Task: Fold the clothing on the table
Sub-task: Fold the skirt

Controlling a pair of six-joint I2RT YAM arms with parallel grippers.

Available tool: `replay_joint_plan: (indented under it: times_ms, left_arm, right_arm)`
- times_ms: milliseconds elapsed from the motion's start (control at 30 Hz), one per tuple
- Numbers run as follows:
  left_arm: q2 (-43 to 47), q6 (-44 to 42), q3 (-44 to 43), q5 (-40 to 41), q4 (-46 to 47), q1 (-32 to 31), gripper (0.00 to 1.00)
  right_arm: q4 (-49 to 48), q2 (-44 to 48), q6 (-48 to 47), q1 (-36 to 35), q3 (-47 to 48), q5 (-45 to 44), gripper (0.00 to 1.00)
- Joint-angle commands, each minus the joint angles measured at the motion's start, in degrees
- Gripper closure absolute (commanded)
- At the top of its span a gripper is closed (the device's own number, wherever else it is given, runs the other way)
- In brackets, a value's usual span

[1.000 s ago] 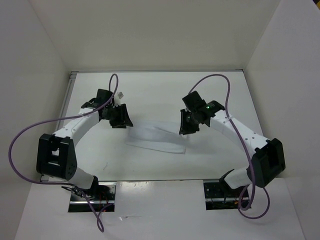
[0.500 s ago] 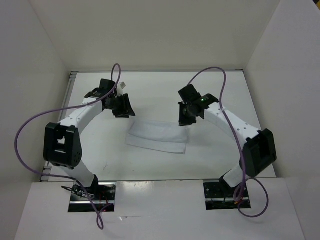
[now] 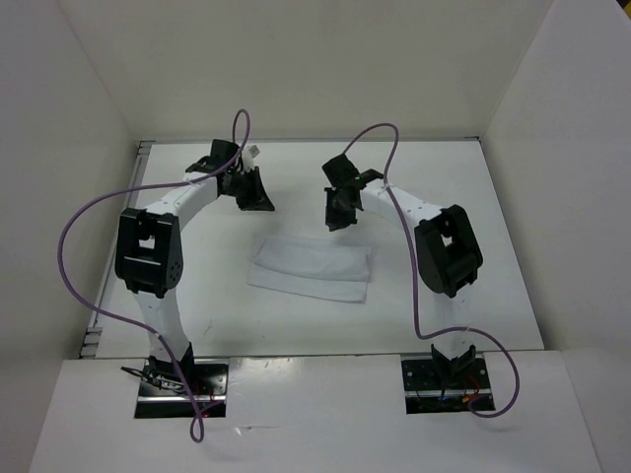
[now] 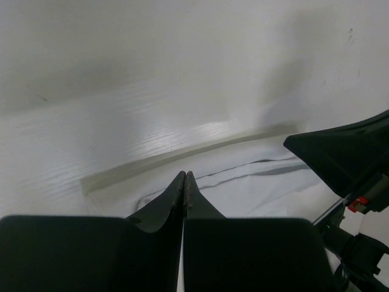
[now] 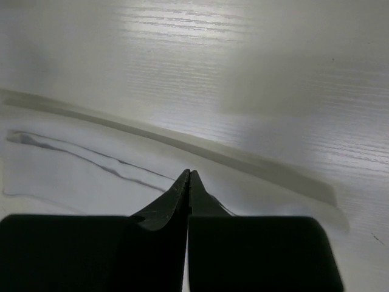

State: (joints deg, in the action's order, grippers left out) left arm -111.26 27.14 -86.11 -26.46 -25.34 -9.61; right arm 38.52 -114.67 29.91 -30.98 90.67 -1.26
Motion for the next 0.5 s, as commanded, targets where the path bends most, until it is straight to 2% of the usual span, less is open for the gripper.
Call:
replay_joint_plan:
  times_ms: [0, 133, 467]
  left_arm:
    - [-0.62, -2.17, -0.03, -6.84, 0.29, -1.72, 1.0]
    - [-1.76, -4.37, 0.59, -8.35, -1.98, -4.36, 1.0]
    - [-8.79, -6.13, -1.17, -2.64, -4.28, -8.5, 1.0]
  right_arm:
    - [-2.31, -0.2, 0.06, -0.31, 0.03, 3.0, 1.0]
    - [-3.54, -0.2, 1.37, -0.83, -3.39, 3.72, 1.0]
    - [-5.39, -2.57, 2.52, -3.11, -5.24, 5.83, 1.0]
